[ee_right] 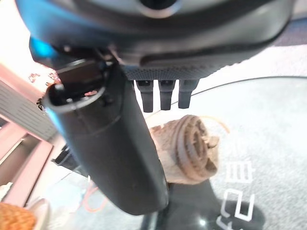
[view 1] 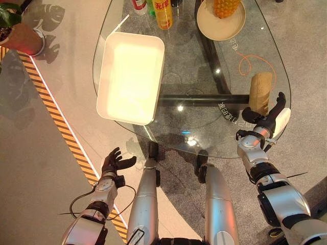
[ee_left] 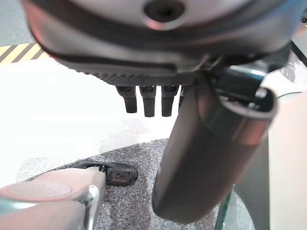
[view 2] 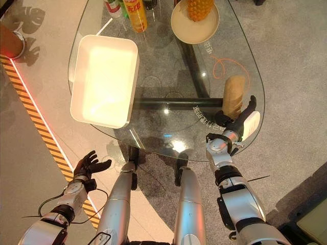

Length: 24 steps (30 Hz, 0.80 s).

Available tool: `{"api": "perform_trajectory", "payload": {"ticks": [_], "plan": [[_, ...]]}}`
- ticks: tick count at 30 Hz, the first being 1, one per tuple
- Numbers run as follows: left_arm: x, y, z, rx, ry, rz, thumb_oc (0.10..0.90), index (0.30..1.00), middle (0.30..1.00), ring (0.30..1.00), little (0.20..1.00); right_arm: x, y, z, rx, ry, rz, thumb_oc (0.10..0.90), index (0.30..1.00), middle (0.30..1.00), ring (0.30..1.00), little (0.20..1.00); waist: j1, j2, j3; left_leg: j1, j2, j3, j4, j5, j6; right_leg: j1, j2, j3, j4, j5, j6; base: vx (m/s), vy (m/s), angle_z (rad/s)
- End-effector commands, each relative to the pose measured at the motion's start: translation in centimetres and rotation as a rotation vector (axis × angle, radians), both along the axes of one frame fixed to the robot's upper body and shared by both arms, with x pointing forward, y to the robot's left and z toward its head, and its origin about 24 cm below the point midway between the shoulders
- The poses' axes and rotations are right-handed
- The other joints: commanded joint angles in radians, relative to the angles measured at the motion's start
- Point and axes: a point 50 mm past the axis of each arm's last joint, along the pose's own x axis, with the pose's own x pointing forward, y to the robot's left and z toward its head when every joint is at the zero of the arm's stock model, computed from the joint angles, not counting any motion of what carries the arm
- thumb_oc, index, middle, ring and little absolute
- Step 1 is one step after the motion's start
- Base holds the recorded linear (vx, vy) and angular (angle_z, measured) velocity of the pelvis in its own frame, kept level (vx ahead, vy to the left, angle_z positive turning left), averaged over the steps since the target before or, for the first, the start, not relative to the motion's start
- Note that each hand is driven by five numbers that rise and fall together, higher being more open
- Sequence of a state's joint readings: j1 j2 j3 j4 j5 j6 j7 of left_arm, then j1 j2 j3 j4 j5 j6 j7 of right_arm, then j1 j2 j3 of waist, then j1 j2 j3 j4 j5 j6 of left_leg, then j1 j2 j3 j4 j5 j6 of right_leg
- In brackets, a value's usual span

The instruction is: Wipe the table with a cloth and put it in the basket.

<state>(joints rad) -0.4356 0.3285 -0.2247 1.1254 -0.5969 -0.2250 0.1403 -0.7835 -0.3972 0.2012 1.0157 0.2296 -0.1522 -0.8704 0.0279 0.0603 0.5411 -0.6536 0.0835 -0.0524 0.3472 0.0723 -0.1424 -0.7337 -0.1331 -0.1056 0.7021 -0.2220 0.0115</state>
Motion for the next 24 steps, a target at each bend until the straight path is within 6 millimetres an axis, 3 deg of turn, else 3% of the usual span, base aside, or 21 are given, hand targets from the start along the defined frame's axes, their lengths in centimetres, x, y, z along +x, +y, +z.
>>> {"api": "perform_trajectory", "payload": {"ticks": [1,24], "plan": [[0.07,0.99,0.50,0.019,-0.034,0.047,0.800,0.900,0.900,0.900,0.900,0.35,-2.25,3.73,-0.102,-0.104,-0.067,0.800,0.900,0.900,0.900,0.900,0.002,0.001,-0.021,-0.014,-0.088,0.085,0.135,-0.156,0.098,0.038,0.040,-0.010,-0.163,0.112,0.019,0.00,0.000,0.00],[0.70,0.33,0.79,0.021,-0.038,0.020,0.800,0.900,0.900,0.900,0.900,0.92,-2.86,3.10,-0.036,0.014,-0.062,0.800,0.900,0.900,0.900,0.900,0.017,0.014,-0.021,-0.020,-0.096,0.083,0.108,-0.143,0.101,0.023,0.035,-0.025,-0.176,0.124,0.021,0.00,0.000,0.02]]}}
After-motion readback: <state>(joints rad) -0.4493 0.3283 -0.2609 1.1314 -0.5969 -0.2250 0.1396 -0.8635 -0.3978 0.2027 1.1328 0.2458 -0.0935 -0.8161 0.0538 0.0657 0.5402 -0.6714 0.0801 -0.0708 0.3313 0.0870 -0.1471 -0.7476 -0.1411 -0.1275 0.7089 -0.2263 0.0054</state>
